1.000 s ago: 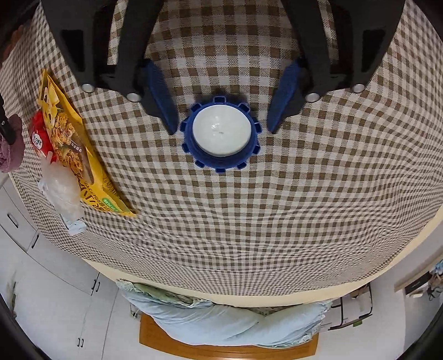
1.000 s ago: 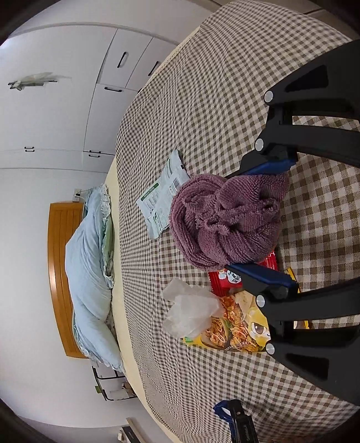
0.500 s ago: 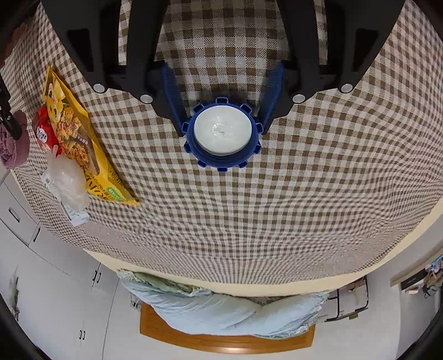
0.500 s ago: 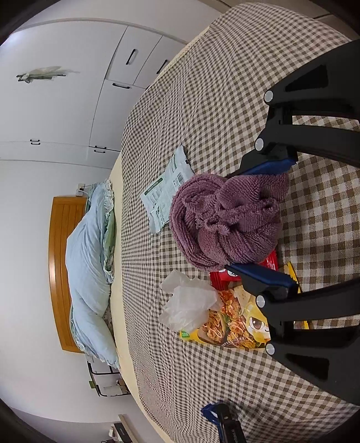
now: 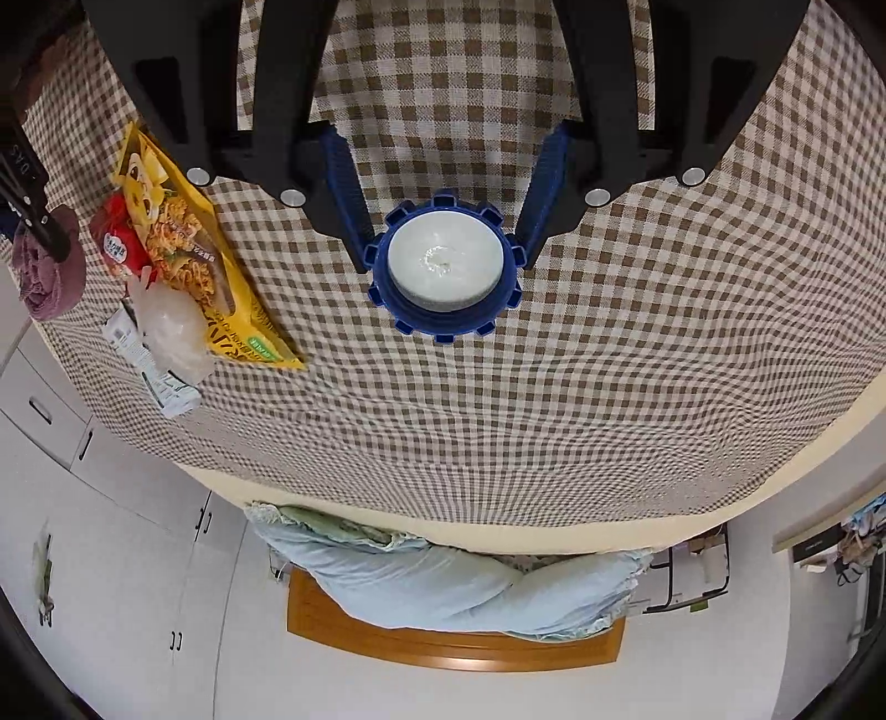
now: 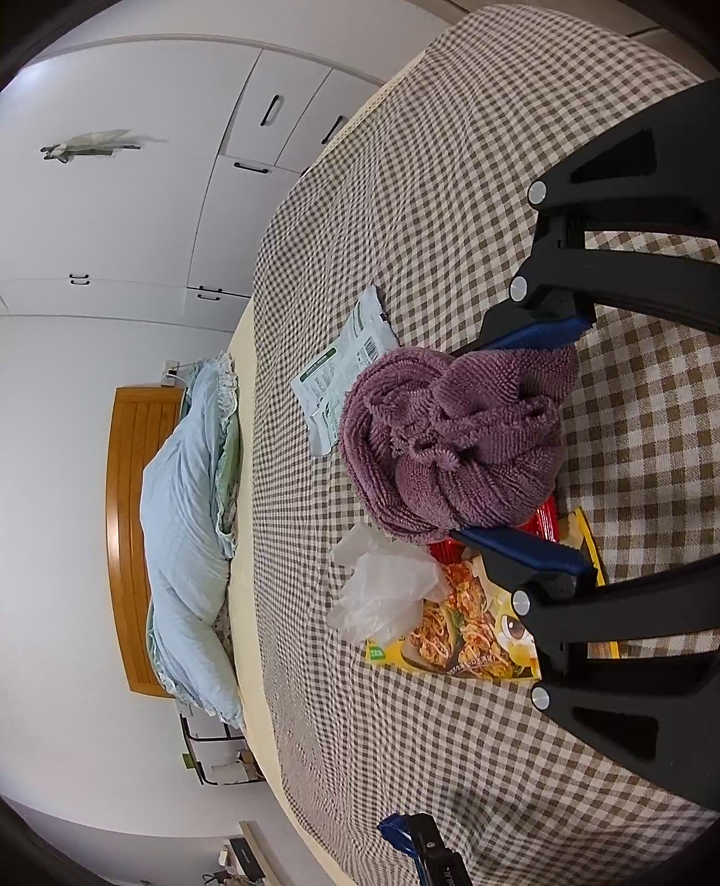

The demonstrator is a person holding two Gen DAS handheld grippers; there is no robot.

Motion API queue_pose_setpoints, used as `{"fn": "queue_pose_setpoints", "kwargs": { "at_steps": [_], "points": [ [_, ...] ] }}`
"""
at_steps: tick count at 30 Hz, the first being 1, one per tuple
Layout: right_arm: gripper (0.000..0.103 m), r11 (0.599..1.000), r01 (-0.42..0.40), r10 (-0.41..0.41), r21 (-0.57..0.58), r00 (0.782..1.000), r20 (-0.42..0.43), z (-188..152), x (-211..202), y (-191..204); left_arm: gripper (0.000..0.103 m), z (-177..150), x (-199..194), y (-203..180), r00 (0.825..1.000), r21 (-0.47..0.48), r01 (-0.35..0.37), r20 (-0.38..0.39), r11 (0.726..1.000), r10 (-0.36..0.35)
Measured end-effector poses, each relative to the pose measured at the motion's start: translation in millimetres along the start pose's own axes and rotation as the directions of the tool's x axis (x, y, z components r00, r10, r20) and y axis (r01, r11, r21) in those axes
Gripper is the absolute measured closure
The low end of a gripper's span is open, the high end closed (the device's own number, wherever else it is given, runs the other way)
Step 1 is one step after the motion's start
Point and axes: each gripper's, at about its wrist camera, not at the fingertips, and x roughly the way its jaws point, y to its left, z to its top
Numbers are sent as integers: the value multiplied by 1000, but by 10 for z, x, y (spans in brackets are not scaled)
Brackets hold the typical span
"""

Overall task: Collect trash
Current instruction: 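Carry the cap with the left tool while the right tool carries the towel to the bin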

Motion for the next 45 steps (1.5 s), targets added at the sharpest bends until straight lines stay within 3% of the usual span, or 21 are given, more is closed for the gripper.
{"fn": "queue_pose_setpoints", "kwargs": {
  "at_steps": [27, 32, 45],
  "points": [
    [49, 997, -70, 71, -33, 997, 25, -75, -411, 55, 53, -97, -708, -145, 993, 12, 78, 91, 997, -79],
    [49, 996, -81, 83, -36, 996, 33, -119, -533, 28, 53, -209, -856, -223, 991, 57, 65, 110, 996, -71],
    [49, 995, -100, 100, -4, 995, 3, -506, -857, -150, 53, -599, -1235, -473, 978, 121, 140, 141, 983, -157]
  ]
}}
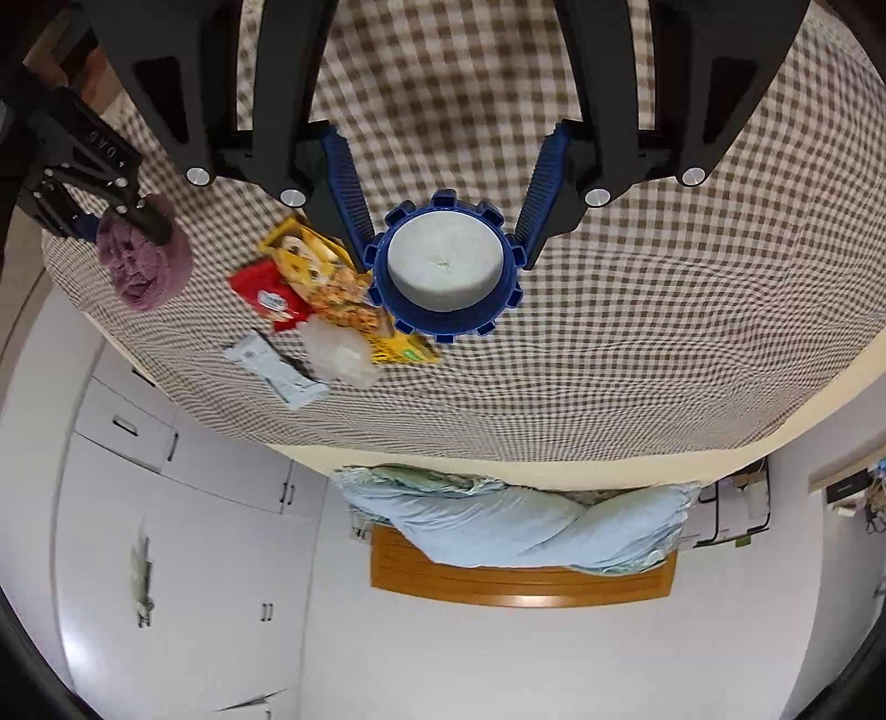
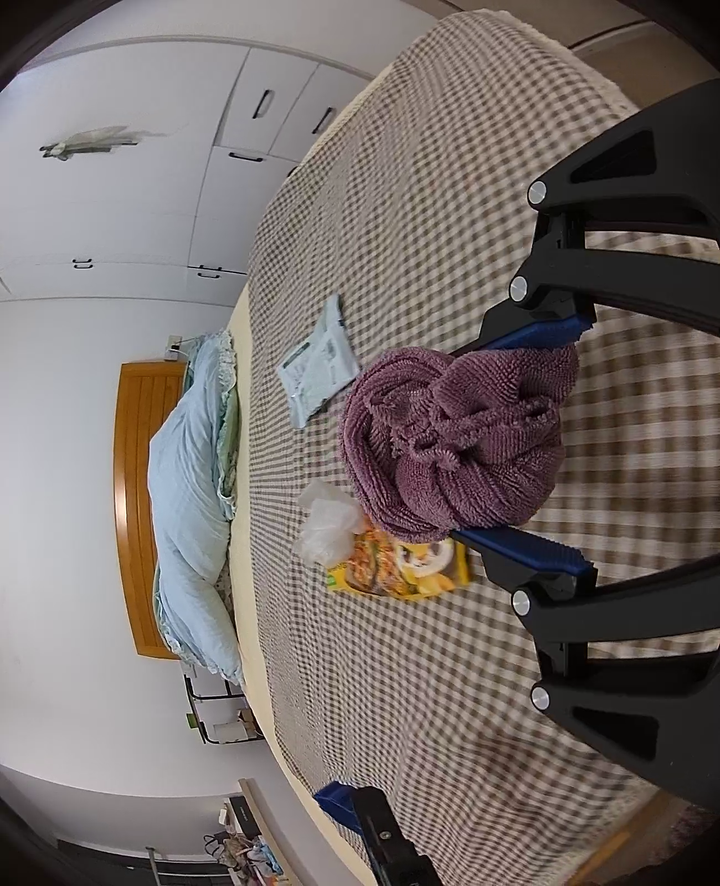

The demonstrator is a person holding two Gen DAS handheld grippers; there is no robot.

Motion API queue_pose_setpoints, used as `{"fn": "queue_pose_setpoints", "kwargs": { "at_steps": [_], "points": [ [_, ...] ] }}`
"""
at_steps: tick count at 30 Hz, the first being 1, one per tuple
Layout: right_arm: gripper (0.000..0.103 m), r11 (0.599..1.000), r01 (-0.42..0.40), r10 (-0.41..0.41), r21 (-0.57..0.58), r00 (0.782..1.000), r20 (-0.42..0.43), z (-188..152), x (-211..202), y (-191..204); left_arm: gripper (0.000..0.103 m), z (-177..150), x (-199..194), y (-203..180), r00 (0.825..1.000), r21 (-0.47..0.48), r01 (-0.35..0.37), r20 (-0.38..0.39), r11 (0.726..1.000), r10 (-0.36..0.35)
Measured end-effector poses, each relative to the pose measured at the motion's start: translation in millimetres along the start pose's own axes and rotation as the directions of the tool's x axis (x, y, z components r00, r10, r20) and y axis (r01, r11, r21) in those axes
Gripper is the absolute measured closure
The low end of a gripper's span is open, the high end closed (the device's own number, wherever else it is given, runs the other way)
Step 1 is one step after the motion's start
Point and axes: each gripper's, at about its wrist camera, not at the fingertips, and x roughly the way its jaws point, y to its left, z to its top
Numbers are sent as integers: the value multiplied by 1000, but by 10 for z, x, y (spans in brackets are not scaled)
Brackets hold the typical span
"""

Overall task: Collect trash
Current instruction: 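Carry the cap with the left tool while the right tool carries the towel to the bin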

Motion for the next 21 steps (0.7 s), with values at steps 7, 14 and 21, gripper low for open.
{"fn": "queue_pose_setpoints", "kwargs": {
  "at_steps": [7, 14, 21],
  "points": [
    [49, 1000, -9, 8, -18, 1000, -7, -211, -191, 11, 53, -289, -266, -147, 999, 35, 32, 11, 999, -33],
    [49, 999, -27, 27, -32, 1000, -6, -391, -394, 36, 53, -473, -471, -239, 998, 55, 49, 37, 997, -51],
    [49, 998, -37, 37, -60, 999, 8, -575, -606, 86, 53, -772, -666, -379, 996, 78, 87, 17, 993, -89]
  ]
}}
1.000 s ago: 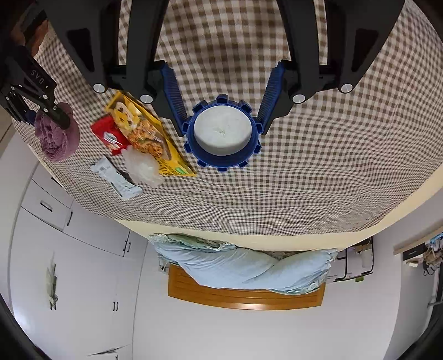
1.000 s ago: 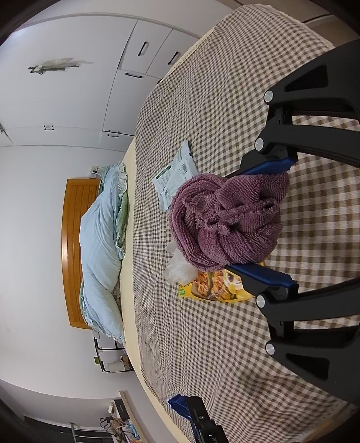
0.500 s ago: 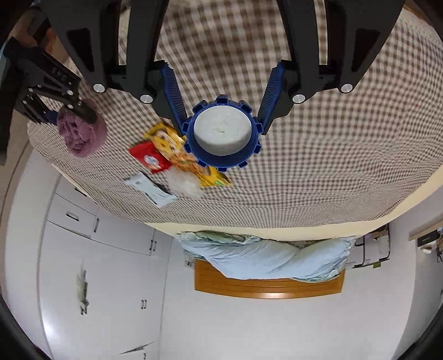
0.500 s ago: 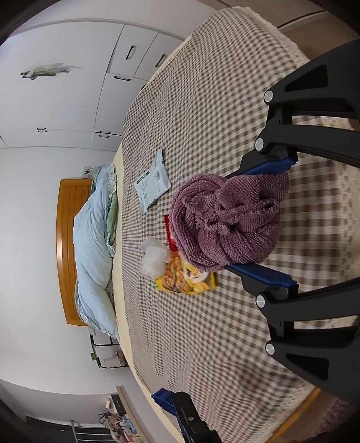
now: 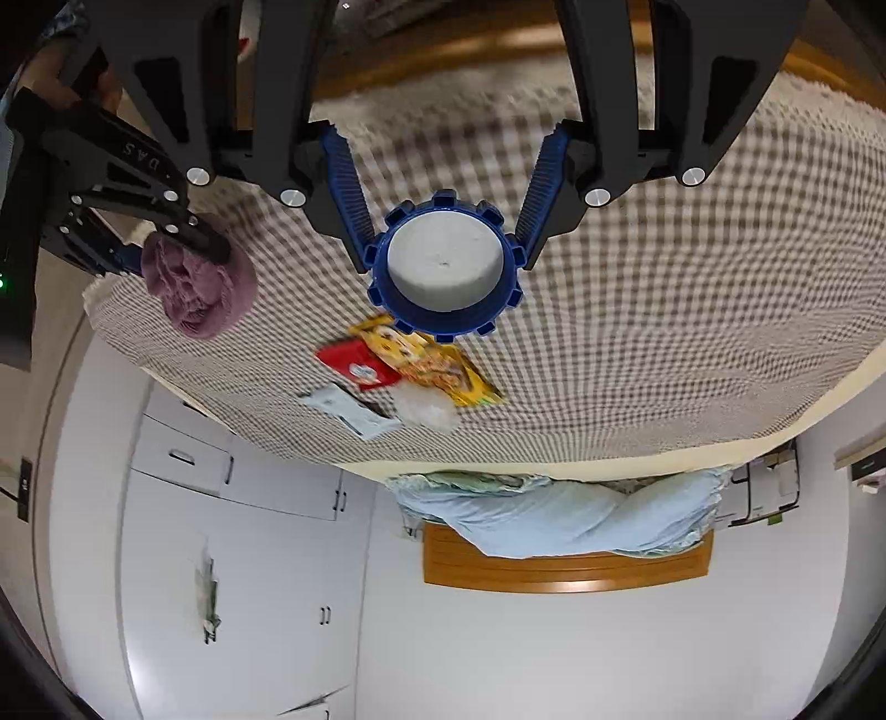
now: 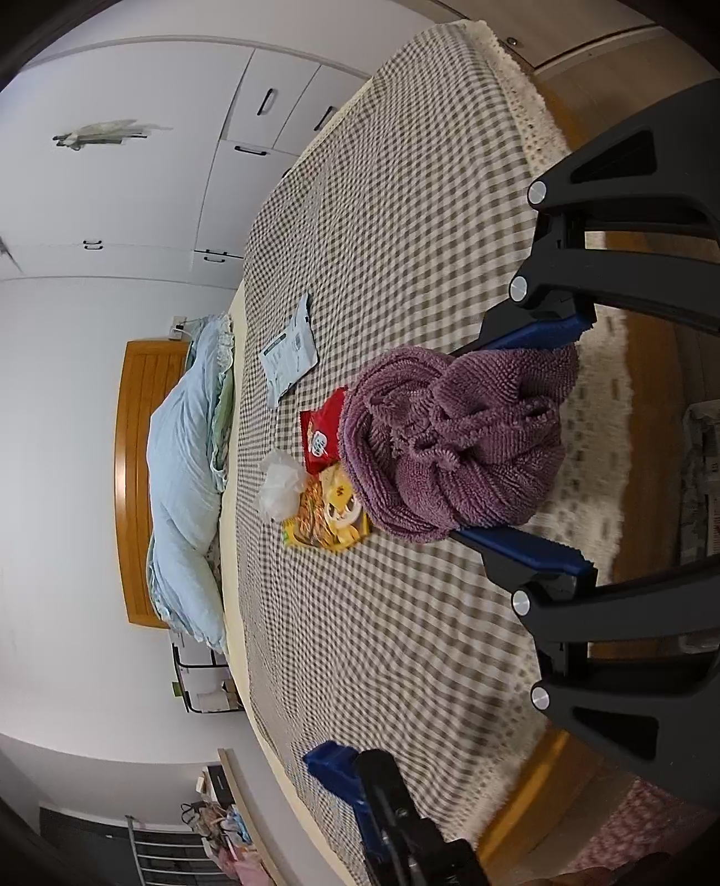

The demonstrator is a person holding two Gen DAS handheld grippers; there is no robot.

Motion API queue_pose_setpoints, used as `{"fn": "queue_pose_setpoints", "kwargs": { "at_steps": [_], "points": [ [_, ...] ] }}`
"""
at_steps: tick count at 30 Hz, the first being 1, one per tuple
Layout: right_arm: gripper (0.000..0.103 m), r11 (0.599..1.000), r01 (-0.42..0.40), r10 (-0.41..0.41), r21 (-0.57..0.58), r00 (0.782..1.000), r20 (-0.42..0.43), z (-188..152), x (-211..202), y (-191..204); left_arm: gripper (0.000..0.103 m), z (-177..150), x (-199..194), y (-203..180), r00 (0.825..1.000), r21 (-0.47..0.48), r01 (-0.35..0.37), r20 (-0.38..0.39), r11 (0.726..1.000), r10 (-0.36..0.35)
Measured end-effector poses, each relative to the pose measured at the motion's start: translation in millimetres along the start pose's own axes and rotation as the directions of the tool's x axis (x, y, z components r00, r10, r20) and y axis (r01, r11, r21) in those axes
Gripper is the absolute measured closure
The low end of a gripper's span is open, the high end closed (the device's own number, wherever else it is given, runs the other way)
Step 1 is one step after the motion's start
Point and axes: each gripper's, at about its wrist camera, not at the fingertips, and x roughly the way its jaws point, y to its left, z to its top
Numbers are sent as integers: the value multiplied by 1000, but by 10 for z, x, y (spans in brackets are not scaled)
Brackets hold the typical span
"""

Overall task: Collect trash
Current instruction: 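Carry the cap with the left tool while the right tool carries the towel to the bin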

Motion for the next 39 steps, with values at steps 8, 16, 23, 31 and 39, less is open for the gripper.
{"fn": "queue_pose_setpoints", "kwargs": {
  "at_steps": [8, 16, 23, 31, 39],
  "points": [
    [49, 1000, -11, 11, -22, 1000, 0, -220, -192, 51, 53, -301, -117, -86, 999, -1, 25, -32, 1000, -25],
    [49, 999, -30, 29, -40, 999, -22, -448, -322, 94, 53, -589, -203, -126, 999, 3, 16, -51, 1000, -16],
    [49, 998, -45, 43, -53, 998, -38, -587, -414, 131, 53, -803, -249, -176, 996, 19, 21, -85, 1000, -19],
    [49, 996, -55, 52, -69, 997, -50, -690, -503, 171, 53, -949, -298, -226, 993, 32, 31, -115, 999, -27],
    [49, 995, -69, 62, -76, 994, -93, -816, -521, 197, 53, -1081, -333, -275, 989, 32, 44, -141, 999, -39]
  ]
}}
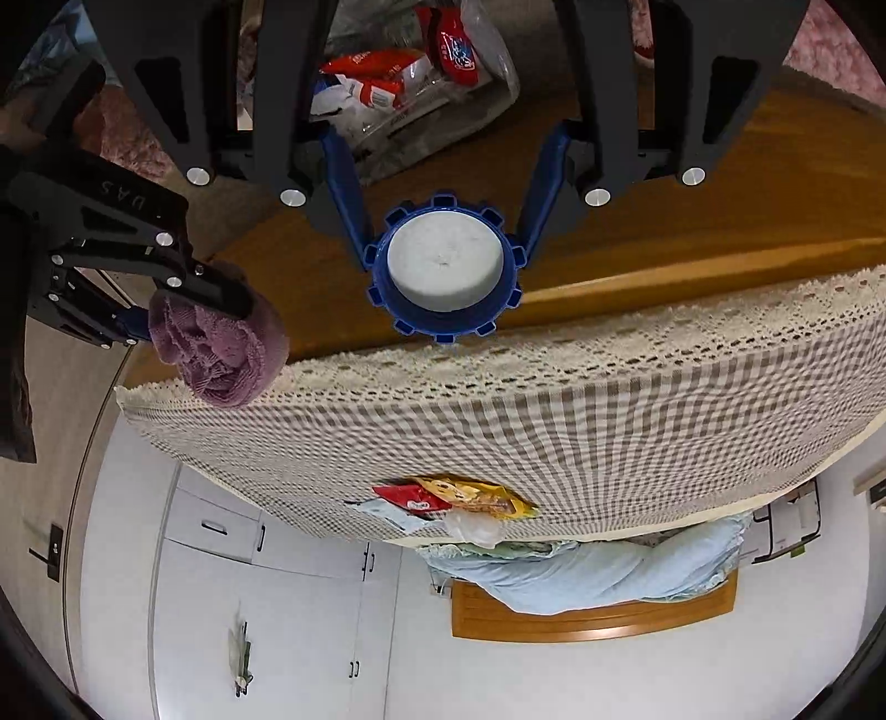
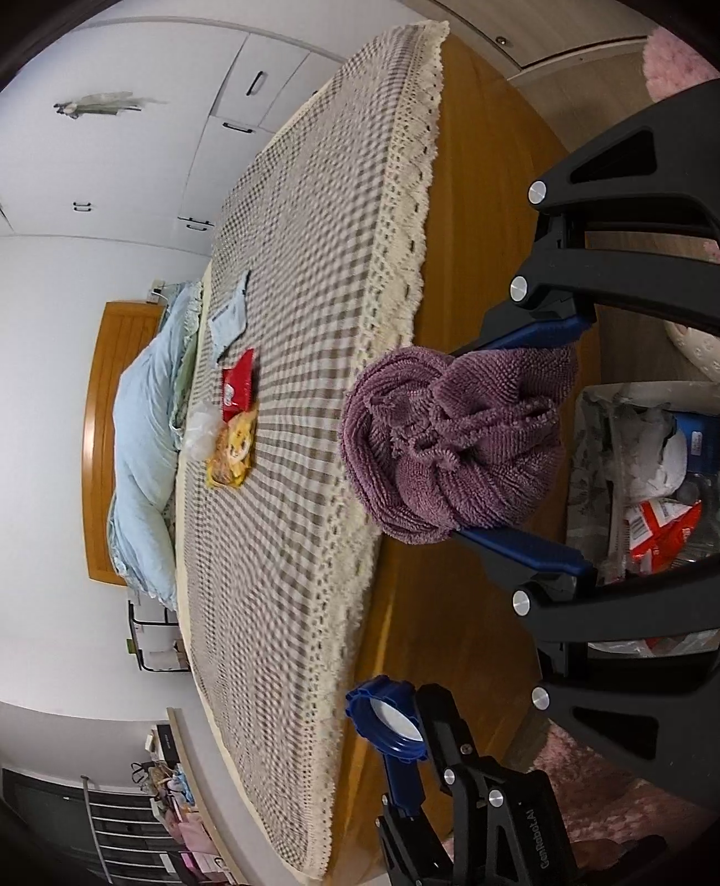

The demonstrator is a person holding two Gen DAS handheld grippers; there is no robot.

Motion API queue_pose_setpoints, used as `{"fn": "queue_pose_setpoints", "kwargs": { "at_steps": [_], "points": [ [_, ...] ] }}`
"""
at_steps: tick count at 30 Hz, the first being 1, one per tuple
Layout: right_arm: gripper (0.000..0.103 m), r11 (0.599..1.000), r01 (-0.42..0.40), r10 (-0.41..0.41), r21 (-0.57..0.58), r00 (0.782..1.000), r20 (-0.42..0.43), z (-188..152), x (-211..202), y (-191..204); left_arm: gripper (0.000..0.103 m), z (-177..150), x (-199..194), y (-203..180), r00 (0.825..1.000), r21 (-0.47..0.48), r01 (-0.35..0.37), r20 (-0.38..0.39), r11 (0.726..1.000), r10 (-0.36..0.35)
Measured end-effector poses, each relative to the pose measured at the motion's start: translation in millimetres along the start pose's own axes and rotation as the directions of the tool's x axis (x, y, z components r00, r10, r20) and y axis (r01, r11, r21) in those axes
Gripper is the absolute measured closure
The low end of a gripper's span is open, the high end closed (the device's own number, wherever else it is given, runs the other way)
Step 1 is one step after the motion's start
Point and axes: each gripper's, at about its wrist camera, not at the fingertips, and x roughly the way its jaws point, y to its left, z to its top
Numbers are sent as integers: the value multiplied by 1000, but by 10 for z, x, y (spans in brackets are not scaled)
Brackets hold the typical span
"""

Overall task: Collect trash
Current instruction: 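Carry the cap with the left tool while the right tool carries the towel to the bin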

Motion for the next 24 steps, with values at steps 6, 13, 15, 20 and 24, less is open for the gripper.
{"fn": "queue_pose_setpoints", "kwargs": {
  "at_steps": [6, 13, 15, 20, 24],
  "points": [
    [49, 1000, -4, 4, -15, 999, -33, -98, 23, 31, 53, -50, 22, -20, 1000, -3, 2, -20, 1000, -2],
    [49, 1000, -11, 9, -21, 997, -73, -174, 67, 52, 53, -121, 77, -55, 998, 1, 17, -52, 1000, -17],
    [49, 1000, -12, 10, -25, 996, -83, -187, 81, 56, 53, -143, 93, -63, 998, 3, 23, -59, 1000, -23],
    [49, 999, -36, 33, -18, 990, -134, -269, 160, 65, 53, -205, 174, -54, 995, -1, 24, -92, 1000, -24],
    [49, 999, -44, 38, -32, 986, -161, -328, 214, 110, 53, -256, 247, -37, 992, -6, 27, -121, 1000, -28]
  ]
}}
